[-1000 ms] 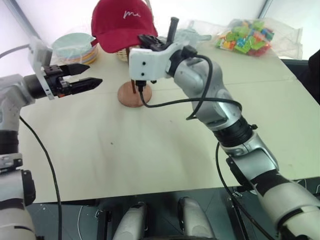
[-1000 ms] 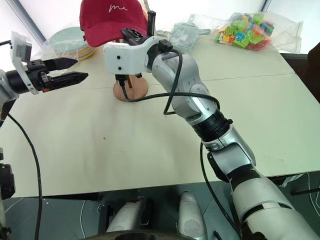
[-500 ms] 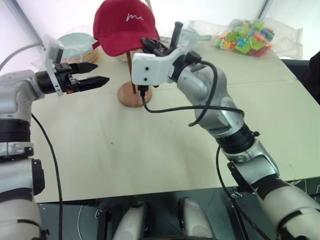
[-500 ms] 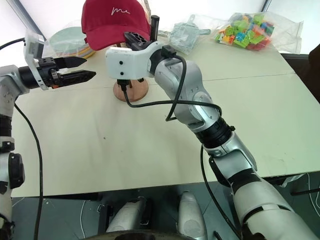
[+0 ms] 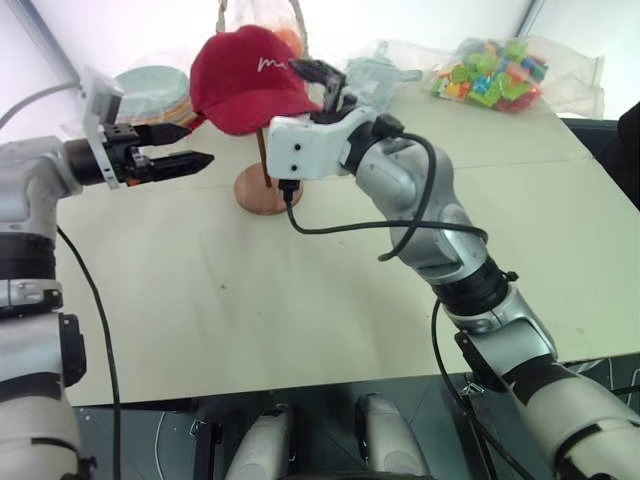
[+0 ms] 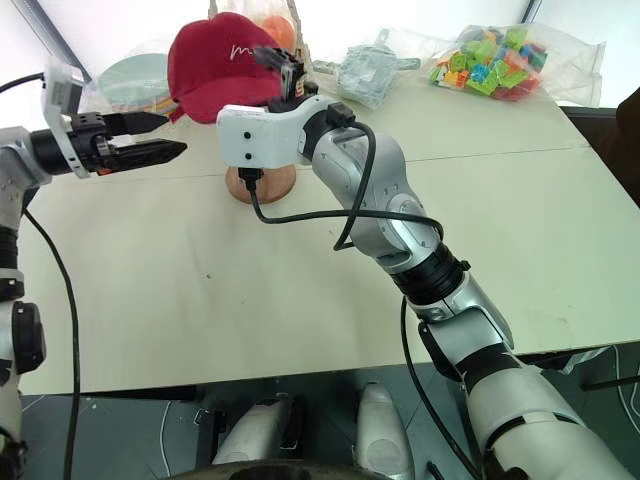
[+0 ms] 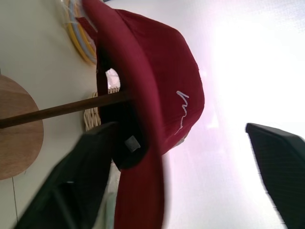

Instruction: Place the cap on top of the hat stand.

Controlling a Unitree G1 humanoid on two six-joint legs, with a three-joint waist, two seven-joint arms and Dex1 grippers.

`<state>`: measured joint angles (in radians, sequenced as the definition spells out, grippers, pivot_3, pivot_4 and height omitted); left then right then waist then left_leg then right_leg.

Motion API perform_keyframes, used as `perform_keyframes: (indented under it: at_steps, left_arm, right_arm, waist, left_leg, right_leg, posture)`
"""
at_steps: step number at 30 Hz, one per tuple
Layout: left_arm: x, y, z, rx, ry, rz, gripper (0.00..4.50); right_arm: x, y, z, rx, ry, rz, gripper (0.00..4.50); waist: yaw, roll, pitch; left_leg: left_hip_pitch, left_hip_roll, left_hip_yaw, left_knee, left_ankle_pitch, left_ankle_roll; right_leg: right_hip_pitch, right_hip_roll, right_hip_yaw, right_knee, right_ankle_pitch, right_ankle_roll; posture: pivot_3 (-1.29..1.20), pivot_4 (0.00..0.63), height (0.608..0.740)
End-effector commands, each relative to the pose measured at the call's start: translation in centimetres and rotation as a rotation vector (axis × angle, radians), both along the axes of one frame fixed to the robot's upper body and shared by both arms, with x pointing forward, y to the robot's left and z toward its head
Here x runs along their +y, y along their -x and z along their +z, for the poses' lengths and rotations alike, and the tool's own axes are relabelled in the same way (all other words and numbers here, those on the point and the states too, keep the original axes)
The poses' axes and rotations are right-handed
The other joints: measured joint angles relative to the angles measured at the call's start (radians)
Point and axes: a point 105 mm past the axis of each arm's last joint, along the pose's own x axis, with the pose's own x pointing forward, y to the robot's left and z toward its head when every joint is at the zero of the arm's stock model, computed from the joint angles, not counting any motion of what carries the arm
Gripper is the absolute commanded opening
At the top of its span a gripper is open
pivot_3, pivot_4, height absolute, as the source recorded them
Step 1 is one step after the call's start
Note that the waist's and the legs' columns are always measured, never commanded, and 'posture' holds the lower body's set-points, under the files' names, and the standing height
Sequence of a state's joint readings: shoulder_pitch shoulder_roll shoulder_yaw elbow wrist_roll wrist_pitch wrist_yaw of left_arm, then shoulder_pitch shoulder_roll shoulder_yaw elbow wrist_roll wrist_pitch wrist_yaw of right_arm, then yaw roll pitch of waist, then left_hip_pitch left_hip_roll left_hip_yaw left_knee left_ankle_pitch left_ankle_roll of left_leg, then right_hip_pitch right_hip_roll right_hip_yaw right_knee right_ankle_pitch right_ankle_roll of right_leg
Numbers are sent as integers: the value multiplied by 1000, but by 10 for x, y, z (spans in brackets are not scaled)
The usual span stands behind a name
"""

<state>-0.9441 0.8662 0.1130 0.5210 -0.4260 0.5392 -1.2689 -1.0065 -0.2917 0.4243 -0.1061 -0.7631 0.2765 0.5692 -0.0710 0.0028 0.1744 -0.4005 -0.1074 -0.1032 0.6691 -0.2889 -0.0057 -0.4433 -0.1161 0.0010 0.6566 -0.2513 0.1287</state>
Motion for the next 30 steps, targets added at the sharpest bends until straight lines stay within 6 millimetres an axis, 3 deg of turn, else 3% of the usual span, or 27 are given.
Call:
perform_keyframes:
  at_steps: [1,6,14,20,25,28,30]
  left_arm:
    - [6,10,17,-55,-2,-1,4500]
    - [10,14,18,-52,-3,9,4500]
    - [14,17,16,-43,1,26,4500]
    - [19,18,15,-38,6,36,4500]
    - [19,17,13,-35,7,37,4500]
    - [19,18,13,-35,5,36,4500]
    - [21,19,13,-37,-1,43,4500]
  right_arm:
    - [4,10,11,-36,-17,33,4475]
    - [5,13,6,19,-42,67,4475]
    - [11,45,10,416,-374,305,4475]
    - [-16,65,38,532,-458,363,4475]
    - [-34,73,18,804,-559,363,4475]
    - [-46,73,16,852,-583,329,4475]
    - [-68,67,21,846,-596,267,4475]
  waist:
    - [0,0,0]
    - [1,0,0]
    - [1,0,0]
    - [6,0,0]
    - [5,-1,0]
    - [7,-1,0]
    - [12,-1,0]
  left_leg:
    - [0,0,0,0,0,0]
    - [0,0,0,0,0,0]
    - [0,0,-1,0,0,0]
    - [-2,-1,-4,4,0,0]
    - [-6,-1,-6,9,0,0]
    - [-6,-1,-6,10,0,0]
    - [-7,-2,-6,11,0,0]
  right_leg:
    - [0,0,0,0,0,0]
    - [0,0,0,0,0,0]
    - [0,0,0,1,0,0]
    - [1,0,-2,1,0,0]
    - [-1,-1,-4,5,0,0]
    - [-1,-1,-4,6,0,0]
    - [-1,-2,-4,6,0,0]
  posture:
    - [0,150,740]
    - [0,150,740]
    - [0,150,740]
    - [0,150,740]
    - [0,150,740]
    - [0,150,740]
    - [0,150,740]
